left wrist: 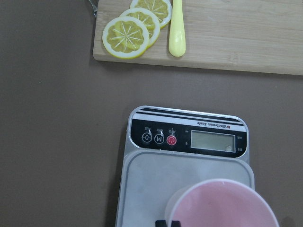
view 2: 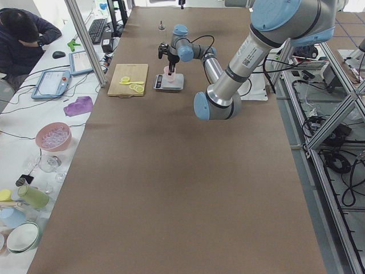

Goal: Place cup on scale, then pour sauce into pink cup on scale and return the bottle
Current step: 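Lower the pink cup onto the scale and open the left gripper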

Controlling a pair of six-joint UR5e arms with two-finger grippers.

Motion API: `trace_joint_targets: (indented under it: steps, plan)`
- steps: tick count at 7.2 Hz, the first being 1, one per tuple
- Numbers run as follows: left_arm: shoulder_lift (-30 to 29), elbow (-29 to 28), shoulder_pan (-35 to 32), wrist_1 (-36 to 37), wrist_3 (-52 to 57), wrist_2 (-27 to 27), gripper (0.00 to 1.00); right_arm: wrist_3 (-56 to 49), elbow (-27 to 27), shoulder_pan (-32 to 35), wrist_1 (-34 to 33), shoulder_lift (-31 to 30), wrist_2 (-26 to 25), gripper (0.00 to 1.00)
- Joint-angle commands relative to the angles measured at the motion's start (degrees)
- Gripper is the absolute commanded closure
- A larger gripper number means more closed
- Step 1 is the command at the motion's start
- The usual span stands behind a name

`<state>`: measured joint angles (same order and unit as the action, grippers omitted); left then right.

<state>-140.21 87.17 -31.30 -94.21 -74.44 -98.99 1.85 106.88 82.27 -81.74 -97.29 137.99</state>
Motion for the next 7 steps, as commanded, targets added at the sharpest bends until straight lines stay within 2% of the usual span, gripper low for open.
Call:
trace_joint_targets:
  steps: [1,3,4,6,7]
  plan:
    - [0.0,0.0,0.4,0.0,0.0,0.0,0.74,0.0,0.0,0.0,0.0,-0.1,0.0,0.0]
    - [0.1,0.6,0.4,-1.5,1.7,0.0,0.35,0.0,0.0,0.0,0.0,0.0,0.0,0.0]
    - [0.3,1.6,0.4,-1.4,2.8,-0.1,0.29,0.0,0.0,0.0,0.0,-0.1,0.0,0.0]
    - [0.5,4.3,-0.1,-0.7,2.9,-0.3,0.03,0.0,0.0,0.0,0.0,-0.1,0.0,0.0]
    - [0.6,5.5,-1.8,0.5,3.0,-0.8,0.03,0.0,0.1,0.0,0.0,0.0,0.0,0.0]
